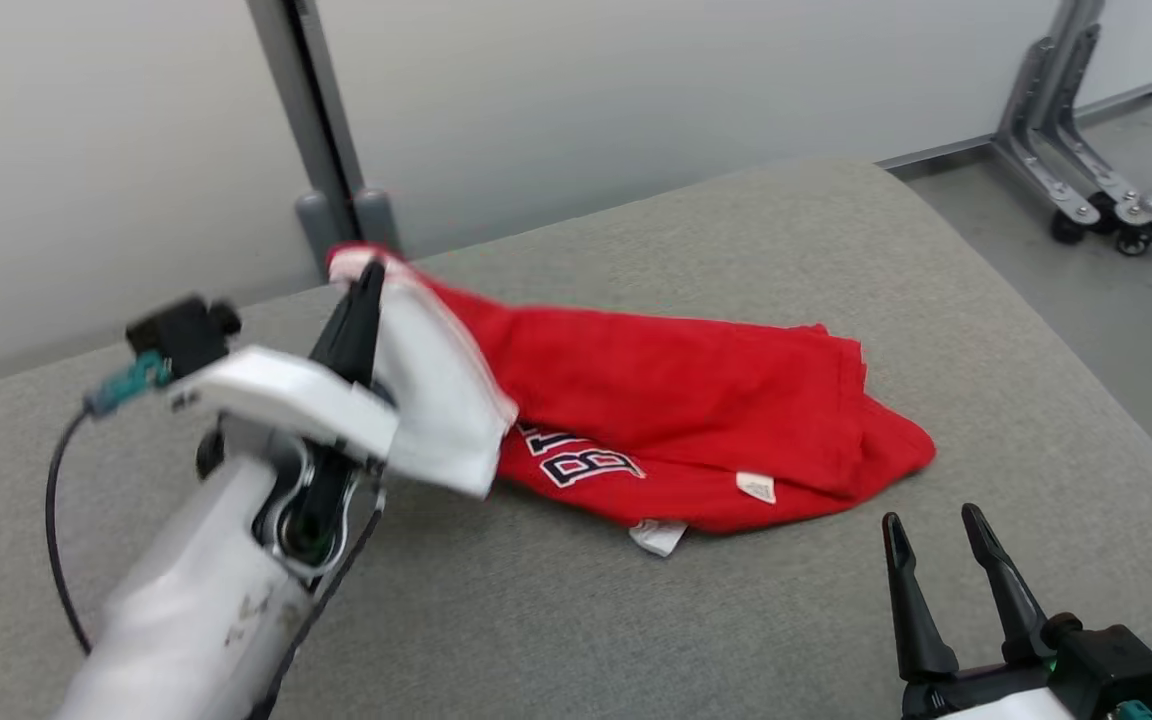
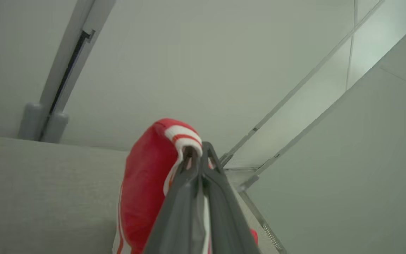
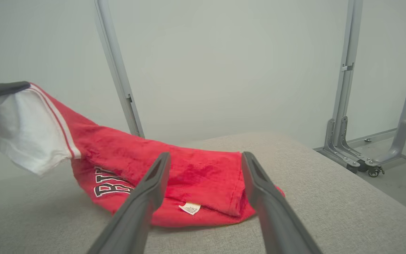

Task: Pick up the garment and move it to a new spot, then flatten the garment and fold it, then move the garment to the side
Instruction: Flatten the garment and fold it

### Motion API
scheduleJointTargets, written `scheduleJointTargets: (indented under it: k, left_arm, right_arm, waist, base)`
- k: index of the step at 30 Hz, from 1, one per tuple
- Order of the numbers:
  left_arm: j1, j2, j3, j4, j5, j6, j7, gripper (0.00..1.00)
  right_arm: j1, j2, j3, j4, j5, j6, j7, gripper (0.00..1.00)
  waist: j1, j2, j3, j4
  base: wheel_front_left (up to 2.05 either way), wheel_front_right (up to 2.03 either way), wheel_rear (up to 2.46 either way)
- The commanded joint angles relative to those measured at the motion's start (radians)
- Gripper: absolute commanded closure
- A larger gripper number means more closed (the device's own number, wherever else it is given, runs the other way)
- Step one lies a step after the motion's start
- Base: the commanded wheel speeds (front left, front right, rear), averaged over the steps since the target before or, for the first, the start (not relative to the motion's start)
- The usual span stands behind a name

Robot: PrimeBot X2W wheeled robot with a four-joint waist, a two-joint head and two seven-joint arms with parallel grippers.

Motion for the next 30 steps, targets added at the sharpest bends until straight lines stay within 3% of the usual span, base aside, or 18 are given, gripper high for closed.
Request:
scheduleJointTargets:
  k: [1,4,6,7,8,9,10,12,15,18,21,24,30]
  left_arm:
    - [0.03,0.009,0.009,0.018,0.013,0.001,-0.005,1.0]
    - [0.08,0.029,0.075,0.079,0.074,0.027,-0.01,1.0]
    - [0.104,0.014,0.151,0.102,0.142,0.048,-0.009,1.0]
    - [0.117,-0.002,0.188,0.11,0.174,0.055,-0.008,0.76]
    - [0.123,-0.019,0.219,0.114,0.208,0.053,-0.008,0.67]
    - [0.126,-0.035,0.244,0.116,0.238,0.047,-0.008,0.65]
    - [0.127,-0.05,0.26,0.12,0.269,0.04,-0.008,0.57]
    - [0.121,-0.069,0.289,0.128,0.327,0.03,-0.009,0.0]
    - [0.116,-0.088,0.317,0.16,0.439,0.039,-0.009,0.0]
    - [0.125,-0.071,0.353,0.139,0.581,0.071,-0.009,0.0]
    - [0.185,-0.027,0.396,0.041,0.784,0.124,-0.009,0.0]
    - [0.3,-0.03,0.487,-0.043,0.896,0.166,-0.008,0.0]
    - [0.443,-0.047,0.59,-0.03,1.007,0.133,-0.009,0.0]
  right_arm:
    - [-0.003,-0.001,-0.003,0.002,-0.004,0.0,-0.001,0.0]
    - [-0.021,-0.002,0.018,0.005,-0.013,0.0,-0.001,0.0]
    - [-0.034,-0.002,0.028,0.006,-0.011,0.0,-0.001,0.0]
    - [-0.041,-0.002,0.037,0.008,-0.009,0.0,-0.001,0.0]
    - [-0.048,-0.001,0.047,0.009,-0.009,0.0,-0.001,0.0]
    - [-0.054,-0.002,0.058,0.011,-0.008,0.0,-0.001,0.0]
    - [-0.06,-0.002,0.066,0.014,-0.008,0.0,-0.001,0.0]
    - [-0.068,-0.002,0.082,0.018,-0.008,0.0,-0.001,0.0]
    - [-0.079,-0.001,0.095,0.022,-0.006,0.0,-0.001,0.0]
    - [-0.077,-0.002,0.093,0.02,-0.002,0.0,-0.001,0.0]
    - [-0.066,-0.001,0.073,0.009,0.004,0.0,-0.001,0.0]
    - [-0.061,-0.002,0.066,0.006,0.006,0.0,-0.001,0.0]
    - [-0.059,-0.002,0.072,0.002,0.014,0.0,-0.001,0.0]
  waist:
    - [0.0,0.0,0.015,0.045]
    - [0.0,0.0,0.026,0.074]
    - [0.0,0.0,0.034,0.089]
    - [0.0,0.0,0.038,0.094]
    - [0.0,0.0,0.043,0.097]
    - [0.0,0.0,0.047,0.099]
    - [0.0,0.0,0.051,0.101]
    - [0.0,0.0,0.058,0.103]
    - [0.0,0.0,0.067,0.101]
    - [0.0,0.0,0.078,0.096]
    - [0.0,0.0,0.087,0.097]
    - [0.0,0.0,0.094,0.095]
    - [0.0,0.0,0.11,0.104]
  base:
    - [0.0,0.0,0.0]
    - [0.0,0.0,0.0]
    - [0.0,0.0,0.0]
    - [0.0,0.0,0.0]
    - [0.0,0.0,0.0]
    - [0.0,0.0,0.0]
    - [0.0,0.0,0.0]
    - [0.0,0.0,0.0]
    - [0.0,0.0,0.0]
    - [0.0,0.0,0.0]
    - [0.0,0.0,0.0]
    - [0.0,0.0,0.0]
    - [0.0,0.0,0.0]
